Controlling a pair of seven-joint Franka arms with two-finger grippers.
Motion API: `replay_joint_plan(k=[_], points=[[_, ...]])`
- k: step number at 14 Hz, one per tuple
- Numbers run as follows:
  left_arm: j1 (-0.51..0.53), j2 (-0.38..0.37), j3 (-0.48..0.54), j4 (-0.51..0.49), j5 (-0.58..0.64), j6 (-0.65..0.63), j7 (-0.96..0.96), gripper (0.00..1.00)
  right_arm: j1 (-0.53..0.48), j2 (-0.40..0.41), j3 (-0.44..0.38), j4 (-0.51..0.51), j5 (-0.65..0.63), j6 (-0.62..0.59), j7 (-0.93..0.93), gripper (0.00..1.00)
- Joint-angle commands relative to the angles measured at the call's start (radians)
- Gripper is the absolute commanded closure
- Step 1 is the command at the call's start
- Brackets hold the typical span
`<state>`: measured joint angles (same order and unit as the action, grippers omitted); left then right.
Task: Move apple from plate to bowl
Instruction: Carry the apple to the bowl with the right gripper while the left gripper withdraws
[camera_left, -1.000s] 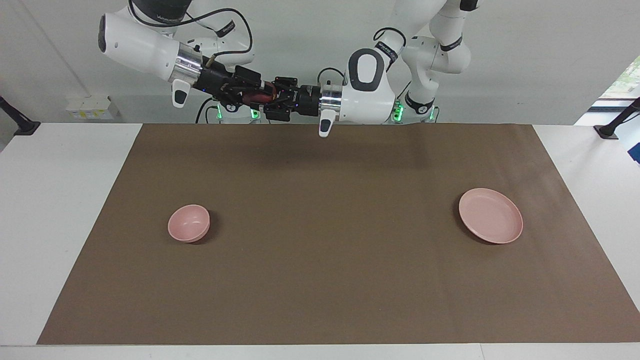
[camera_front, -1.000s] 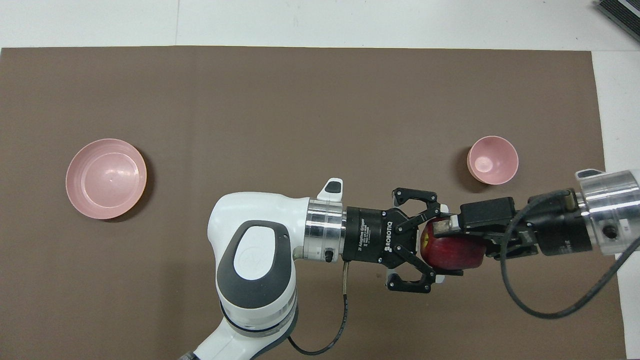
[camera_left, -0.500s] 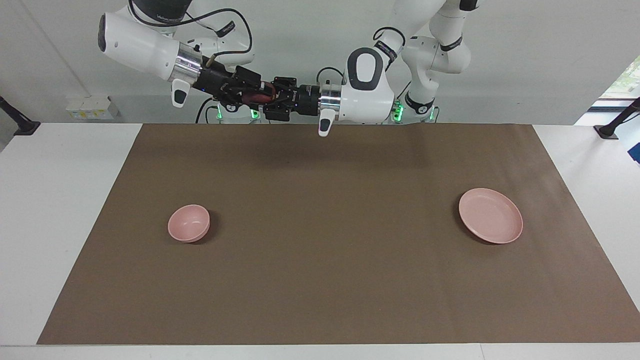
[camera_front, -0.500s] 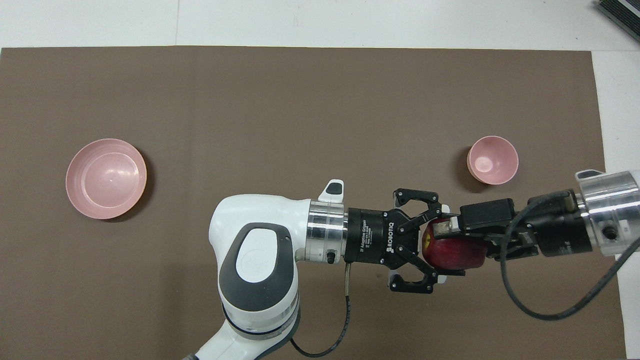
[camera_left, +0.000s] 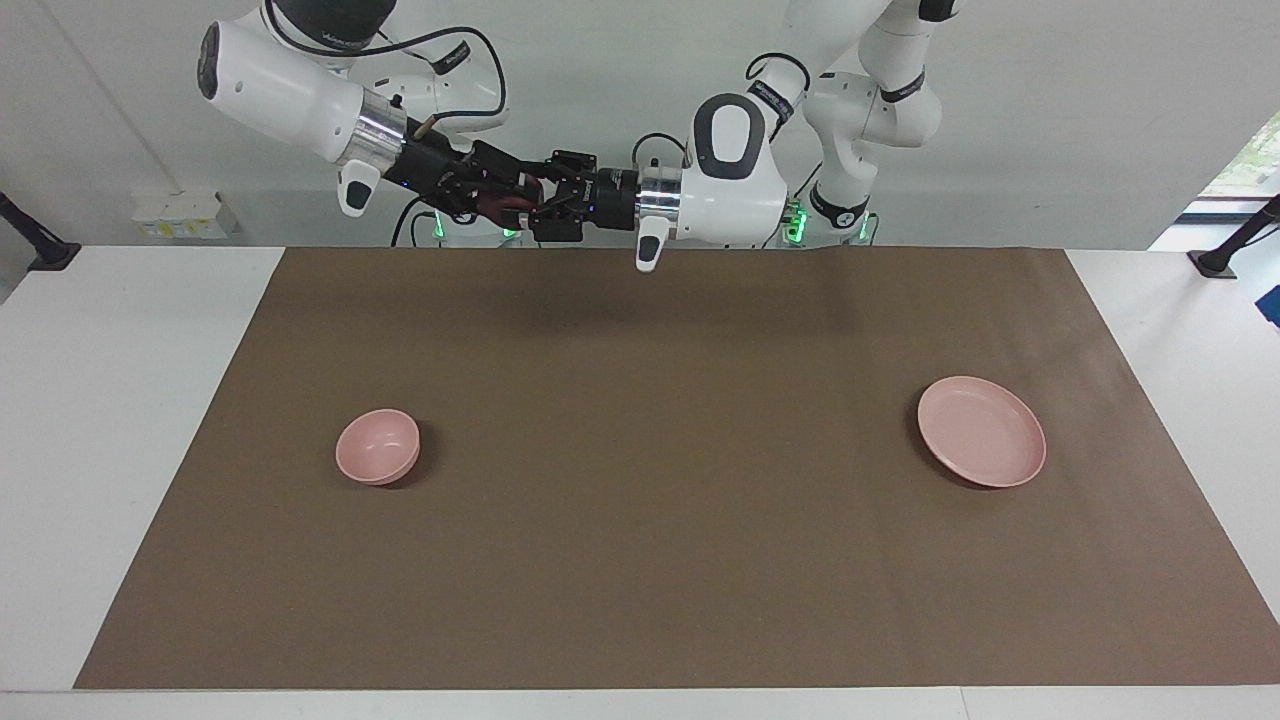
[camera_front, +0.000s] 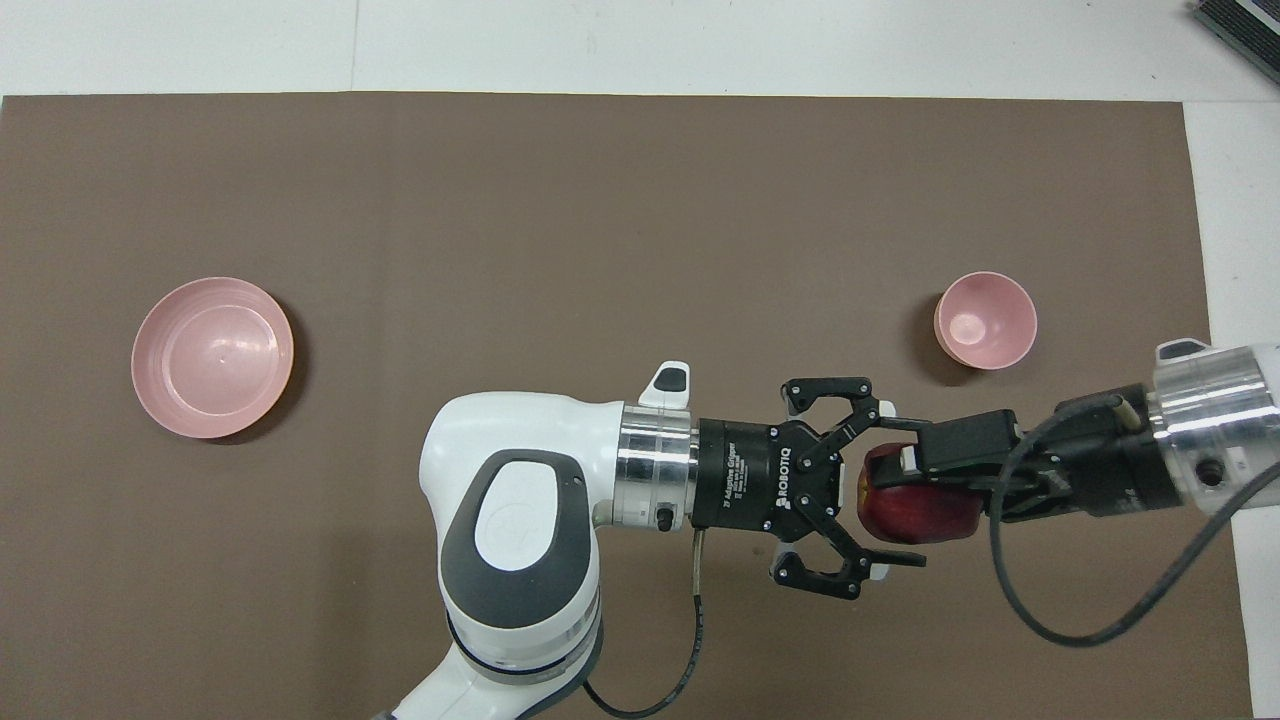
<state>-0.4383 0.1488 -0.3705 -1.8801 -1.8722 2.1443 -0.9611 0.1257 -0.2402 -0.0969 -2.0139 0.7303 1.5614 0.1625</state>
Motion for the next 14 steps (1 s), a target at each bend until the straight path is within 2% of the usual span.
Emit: replay_joint_plan(k=[1, 3, 8, 9, 14], points=[[0.013, -0.021, 0.004, -0.017, 0.002, 0.006, -0.008, 0.0, -0.023, -0.004, 0.005, 0.003, -0.069, 0.003, -0.05, 1.0], [0.035, -0.017, 0.008, -0.017, 0.036, 0.005, -0.005, 0.0, -0.024, 0.008, 0.005, 0.015, -0.177, 0.035, -0.072, 1.0], [0.137, -0.003, 0.01, -0.017, 0.304, -0.043, 0.001, 0.0, -0.024, 0.033, 0.005, 0.017, -0.409, 0.112, -0.11, 1.0], [0.168, 0.0, 0.01, -0.017, 0.365, -0.07, 0.001, 0.0, -0.026, 0.054, 0.003, 0.015, -0.426, 0.117, -0.17, 1.0], [0.331, 0.035, 0.012, 0.01, 0.706, -0.219, 0.079, 0.0, -0.023, 0.212, 0.005, 0.017, -0.593, 0.317, -0.334, 1.0]])
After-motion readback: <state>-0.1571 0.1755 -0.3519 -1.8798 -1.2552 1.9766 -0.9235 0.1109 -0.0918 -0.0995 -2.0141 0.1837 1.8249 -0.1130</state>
